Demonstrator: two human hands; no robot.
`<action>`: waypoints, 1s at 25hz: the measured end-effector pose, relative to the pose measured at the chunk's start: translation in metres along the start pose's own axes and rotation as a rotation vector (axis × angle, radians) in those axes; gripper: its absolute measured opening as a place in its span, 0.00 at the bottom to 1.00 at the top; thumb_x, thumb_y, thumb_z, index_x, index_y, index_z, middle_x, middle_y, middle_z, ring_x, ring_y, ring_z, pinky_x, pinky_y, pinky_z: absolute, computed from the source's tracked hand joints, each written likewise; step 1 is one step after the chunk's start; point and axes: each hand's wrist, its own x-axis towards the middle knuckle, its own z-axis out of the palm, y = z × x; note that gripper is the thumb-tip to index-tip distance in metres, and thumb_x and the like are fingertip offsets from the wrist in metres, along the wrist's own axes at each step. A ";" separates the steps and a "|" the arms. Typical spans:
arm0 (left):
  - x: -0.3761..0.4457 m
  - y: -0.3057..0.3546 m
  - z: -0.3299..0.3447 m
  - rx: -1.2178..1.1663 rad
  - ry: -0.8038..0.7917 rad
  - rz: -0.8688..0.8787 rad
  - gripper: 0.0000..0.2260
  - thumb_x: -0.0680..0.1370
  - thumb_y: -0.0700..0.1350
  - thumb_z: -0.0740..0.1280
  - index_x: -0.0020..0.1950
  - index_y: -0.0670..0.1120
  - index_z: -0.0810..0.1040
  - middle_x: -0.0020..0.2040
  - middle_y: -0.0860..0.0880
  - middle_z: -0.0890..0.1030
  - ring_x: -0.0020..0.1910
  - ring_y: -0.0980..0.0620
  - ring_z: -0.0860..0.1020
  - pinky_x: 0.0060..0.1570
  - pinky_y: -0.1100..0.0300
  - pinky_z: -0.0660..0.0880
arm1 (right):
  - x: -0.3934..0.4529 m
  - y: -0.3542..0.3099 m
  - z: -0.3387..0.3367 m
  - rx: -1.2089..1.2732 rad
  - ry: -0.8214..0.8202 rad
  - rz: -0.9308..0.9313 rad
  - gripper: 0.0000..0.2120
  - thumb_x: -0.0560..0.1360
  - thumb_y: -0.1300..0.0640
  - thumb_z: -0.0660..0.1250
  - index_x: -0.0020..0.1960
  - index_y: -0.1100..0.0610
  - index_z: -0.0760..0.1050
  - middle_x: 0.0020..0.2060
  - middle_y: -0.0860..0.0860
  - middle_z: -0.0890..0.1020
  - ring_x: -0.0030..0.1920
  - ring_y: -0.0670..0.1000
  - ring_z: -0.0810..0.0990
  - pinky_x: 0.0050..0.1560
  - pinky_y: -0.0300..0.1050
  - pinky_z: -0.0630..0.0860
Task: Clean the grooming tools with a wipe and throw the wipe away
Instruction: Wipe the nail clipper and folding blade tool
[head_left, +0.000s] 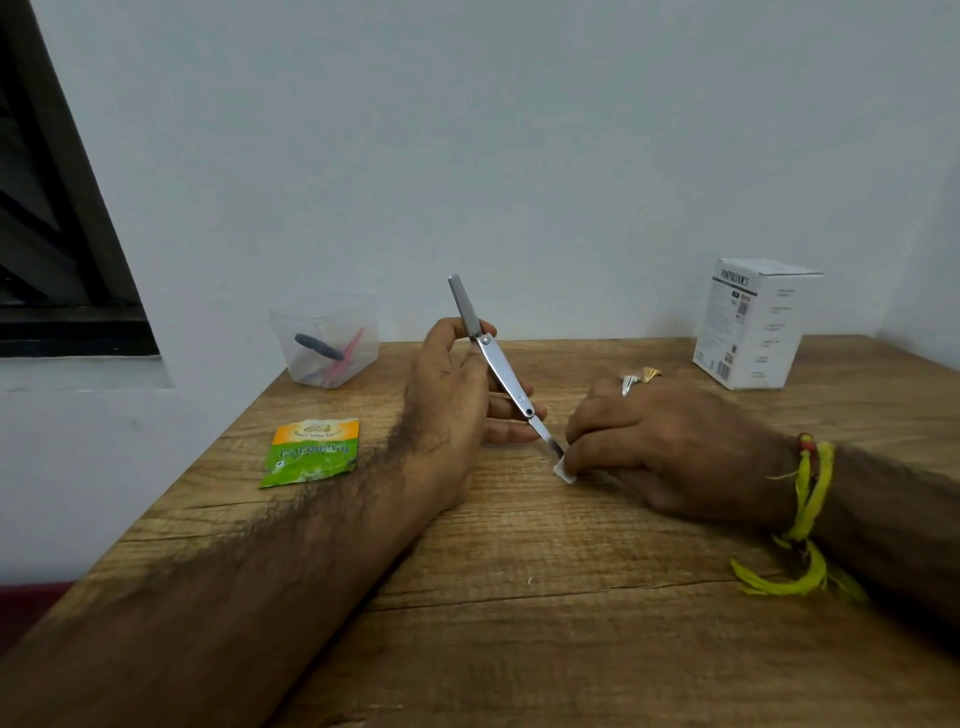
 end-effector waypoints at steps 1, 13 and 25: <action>0.000 0.000 0.000 0.000 0.002 0.000 0.12 0.85 0.39 0.54 0.55 0.54 0.75 0.31 0.44 0.83 0.32 0.42 0.85 0.27 0.54 0.80 | 0.000 0.001 0.001 0.014 -0.003 0.008 0.09 0.73 0.65 0.73 0.51 0.55 0.85 0.48 0.51 0.85 0.45 0.56 0.83 0.40 0.52 0.80; 0.000 -0.001 0.002 -0.008 -0.012 0.011 0.12 0.84 0.38 0.55 0.58 0.52 0.75 0.31 0.43 0.83 0.31 0.41 0.85 0.27 0.53 0.80 | -0.001 0.005 0.017 0.162 0.083 0.167 0.08 0.75 0.65 0.70 0.52 0.57 0.83 0.49 0.51 0.84 0.50 0.52 0.82 0.47 0.55 0.79; 0.000 -0.001 0.002 -0.046 0.009 -0.017 0.11 0.85 0.40 0.56 0.56 0.51 0.76 0.33 0.42 0.84 0.32 0.40 0.85 0.27 0.53 0.80 | 0.001 -0.003 0.011 0.009 0.090 0.136 0.06 0.76 0.58 0.68 0.50 0.52 0.83 0.49 0.48 0.84 0.46 0.52 0.82 0.43 0.49 0.76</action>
